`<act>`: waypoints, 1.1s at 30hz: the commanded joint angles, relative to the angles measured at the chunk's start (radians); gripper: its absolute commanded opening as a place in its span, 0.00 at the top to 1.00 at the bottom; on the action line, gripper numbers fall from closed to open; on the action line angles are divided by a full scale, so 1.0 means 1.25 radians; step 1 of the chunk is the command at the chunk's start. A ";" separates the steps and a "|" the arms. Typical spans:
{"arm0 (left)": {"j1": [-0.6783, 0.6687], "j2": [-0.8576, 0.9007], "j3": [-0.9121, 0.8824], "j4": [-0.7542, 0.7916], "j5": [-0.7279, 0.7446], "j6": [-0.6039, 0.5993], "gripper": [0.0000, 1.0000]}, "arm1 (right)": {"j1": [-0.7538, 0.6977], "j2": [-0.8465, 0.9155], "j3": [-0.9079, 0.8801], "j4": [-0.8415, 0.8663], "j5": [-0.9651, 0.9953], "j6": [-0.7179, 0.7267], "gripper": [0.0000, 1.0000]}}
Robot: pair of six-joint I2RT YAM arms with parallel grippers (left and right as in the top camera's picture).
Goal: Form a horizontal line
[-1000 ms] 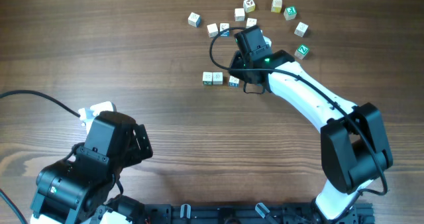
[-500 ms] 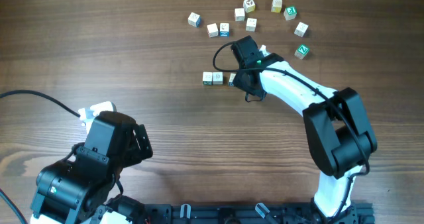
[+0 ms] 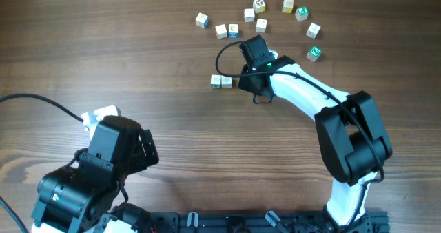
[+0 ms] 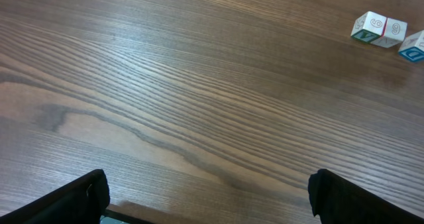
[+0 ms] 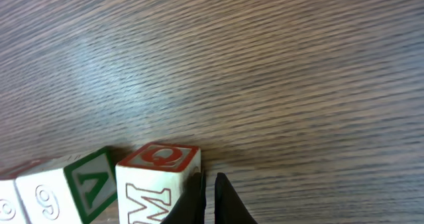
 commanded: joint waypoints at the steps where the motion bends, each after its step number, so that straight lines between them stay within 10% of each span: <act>1: 0.006 -0.002 -0.004 0.001 -0.013 -0.008 0.00 | -0.001 0.011 -0.004 0.005 -0.028 -0.026 0.93; 33: 0.006 -0.002 -0.004 0.001 -0.013 -0.008 0.00 | -0.001 0.011 -0.004 0.080 -0.100 -0.130 0.93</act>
